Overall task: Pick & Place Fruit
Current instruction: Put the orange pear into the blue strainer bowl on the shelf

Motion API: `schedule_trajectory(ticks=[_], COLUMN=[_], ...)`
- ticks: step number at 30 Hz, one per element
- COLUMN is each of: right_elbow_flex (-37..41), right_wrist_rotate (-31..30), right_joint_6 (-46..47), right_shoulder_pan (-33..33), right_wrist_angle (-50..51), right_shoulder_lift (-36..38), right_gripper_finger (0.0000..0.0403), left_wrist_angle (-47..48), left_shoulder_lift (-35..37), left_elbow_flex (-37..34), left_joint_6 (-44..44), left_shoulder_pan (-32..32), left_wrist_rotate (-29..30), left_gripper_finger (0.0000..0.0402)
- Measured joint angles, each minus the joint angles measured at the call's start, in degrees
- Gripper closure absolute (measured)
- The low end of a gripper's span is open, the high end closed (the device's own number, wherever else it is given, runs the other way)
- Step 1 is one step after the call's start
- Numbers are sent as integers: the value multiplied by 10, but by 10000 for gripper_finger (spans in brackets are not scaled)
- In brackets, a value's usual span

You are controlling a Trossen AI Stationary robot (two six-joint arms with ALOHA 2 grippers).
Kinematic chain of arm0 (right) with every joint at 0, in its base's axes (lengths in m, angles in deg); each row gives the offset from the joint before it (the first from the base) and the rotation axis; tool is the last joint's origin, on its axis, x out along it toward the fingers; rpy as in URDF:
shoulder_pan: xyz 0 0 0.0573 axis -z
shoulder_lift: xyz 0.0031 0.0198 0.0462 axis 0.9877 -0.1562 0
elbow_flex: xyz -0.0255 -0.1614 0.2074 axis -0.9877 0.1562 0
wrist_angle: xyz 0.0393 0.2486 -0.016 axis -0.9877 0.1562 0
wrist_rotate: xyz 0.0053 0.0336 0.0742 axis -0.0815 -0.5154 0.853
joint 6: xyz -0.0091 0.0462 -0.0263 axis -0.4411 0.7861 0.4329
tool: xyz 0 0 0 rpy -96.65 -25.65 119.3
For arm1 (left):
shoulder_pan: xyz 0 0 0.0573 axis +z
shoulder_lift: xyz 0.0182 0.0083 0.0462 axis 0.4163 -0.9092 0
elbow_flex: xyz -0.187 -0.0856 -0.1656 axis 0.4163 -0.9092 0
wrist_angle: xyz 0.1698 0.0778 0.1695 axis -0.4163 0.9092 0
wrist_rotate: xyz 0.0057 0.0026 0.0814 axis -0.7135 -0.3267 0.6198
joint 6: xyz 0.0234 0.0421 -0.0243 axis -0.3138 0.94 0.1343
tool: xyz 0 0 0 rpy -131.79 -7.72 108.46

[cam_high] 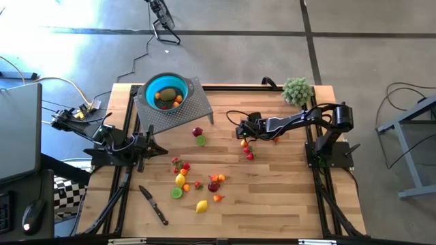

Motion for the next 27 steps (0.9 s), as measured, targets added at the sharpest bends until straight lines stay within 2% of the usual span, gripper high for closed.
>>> schedule_trajectory(ticks=[6,19,27], right_elbow_flex=[0,0,0], right_wrist_rotate=[0,0,3], right_joint_6=[-1,-3,-49], right_shoulder_pan=[0,0,-2], right_wrist_angle=[0,-2,-34], right_shoulder_lift=[0,0,7], right_gripper_finger=[276,279,281], left_wrist_angle=[0,0,0], left_shoulder_lift=[0,0,0], left_elbow_flex=[0,0,0], left_joint_6=[0,0,0], left_shoulder_pan=[0,0,0], left_wrist_rotate=[0,0,0], left_gripper_finger=[391,391,391])
